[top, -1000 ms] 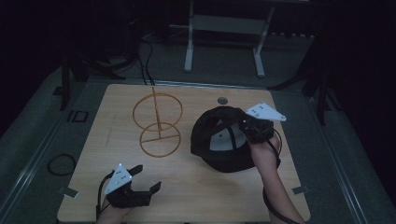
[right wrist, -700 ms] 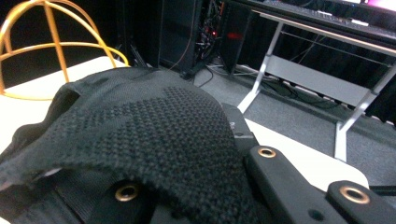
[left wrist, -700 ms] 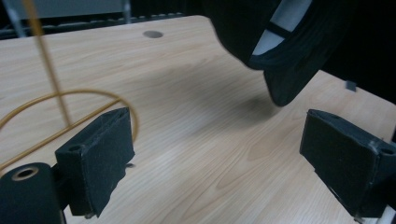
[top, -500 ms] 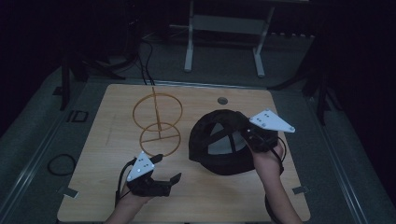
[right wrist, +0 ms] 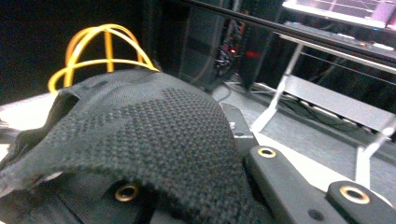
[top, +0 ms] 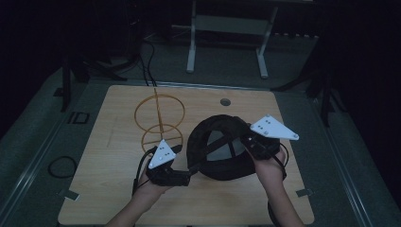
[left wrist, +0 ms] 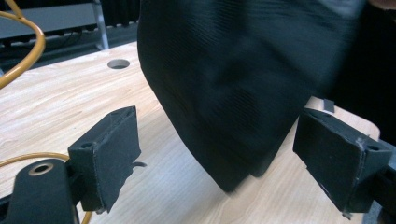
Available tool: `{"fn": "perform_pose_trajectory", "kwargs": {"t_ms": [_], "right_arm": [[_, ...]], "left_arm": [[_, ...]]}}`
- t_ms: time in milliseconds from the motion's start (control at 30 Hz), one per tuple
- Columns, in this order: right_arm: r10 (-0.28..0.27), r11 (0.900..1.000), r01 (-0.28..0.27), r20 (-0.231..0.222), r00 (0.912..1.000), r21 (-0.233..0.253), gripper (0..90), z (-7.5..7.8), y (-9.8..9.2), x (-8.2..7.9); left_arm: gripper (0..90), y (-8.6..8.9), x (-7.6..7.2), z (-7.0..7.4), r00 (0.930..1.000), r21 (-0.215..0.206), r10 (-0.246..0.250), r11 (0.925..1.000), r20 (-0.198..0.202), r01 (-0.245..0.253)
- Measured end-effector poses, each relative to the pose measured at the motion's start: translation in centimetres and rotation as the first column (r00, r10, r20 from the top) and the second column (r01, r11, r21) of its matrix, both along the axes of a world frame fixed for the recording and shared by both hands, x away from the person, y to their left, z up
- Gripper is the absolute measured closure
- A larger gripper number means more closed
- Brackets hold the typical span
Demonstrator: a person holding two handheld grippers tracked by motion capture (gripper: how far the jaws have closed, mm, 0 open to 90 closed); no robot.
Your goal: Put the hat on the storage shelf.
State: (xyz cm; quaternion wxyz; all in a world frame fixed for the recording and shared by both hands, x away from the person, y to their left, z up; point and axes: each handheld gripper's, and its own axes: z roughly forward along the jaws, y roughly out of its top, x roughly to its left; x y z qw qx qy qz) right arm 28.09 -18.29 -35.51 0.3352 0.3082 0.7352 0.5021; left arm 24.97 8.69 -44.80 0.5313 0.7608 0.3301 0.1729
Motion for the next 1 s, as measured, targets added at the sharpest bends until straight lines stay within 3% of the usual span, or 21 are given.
{"fn": "perform_pose_trajectory", "kwargs": {"t_ms": [67,233,367,567,600,1000], "right_arm": [[0.011,1.0,-0.011,0.001,0.9999,0.002,89.0,0.0,0.0,-0.2],[0.129,0.991,-0.129,0.021,0.9915,0.031,89.0,0.3,-0.2,-1.4],[0.17,0.985,-0.171,0.036,0.9847,0.023,89.0,0.3,-0.2,-2.0],[0.17,0.985,-0.17,0.027,0.985,0.003,89.0,-0.3,0.0,-2.4],[0.17,0.985,-0.17,0.025,0.9851,0.003,89.0,-0.4,0.0,-2.4],[0.142,0.99,-0.143,0.042,0.9889,0.017,87.0,-1.8,-1.0,-4.0]], "left_arm": [[15.8,-0.3,0.4,0.0,1.0,0.004,0.0,1.0,-0.007,0.0],[24.4,-0.3,0.5,0.3,1.0,-0.038,-0.004,0.9993,-0.003,0.004],[48.9,-0.1,0.6,0.7,0.9996,-0.059,0.018,0.9981,0.021,-0.017],[85.1,0.1,1.0,1.4,0.9962,-0.068,0.083,0.9944,0.026,-0.081],[87.7,0.1,1.1,1.5,0.9962,-0.074,0.085,0.9937,0.017,-0.083],[89.4,-0.6,1.0,2.4,0.9968,-0.051,0.059,0.9971,0.054,-0.056]]}}
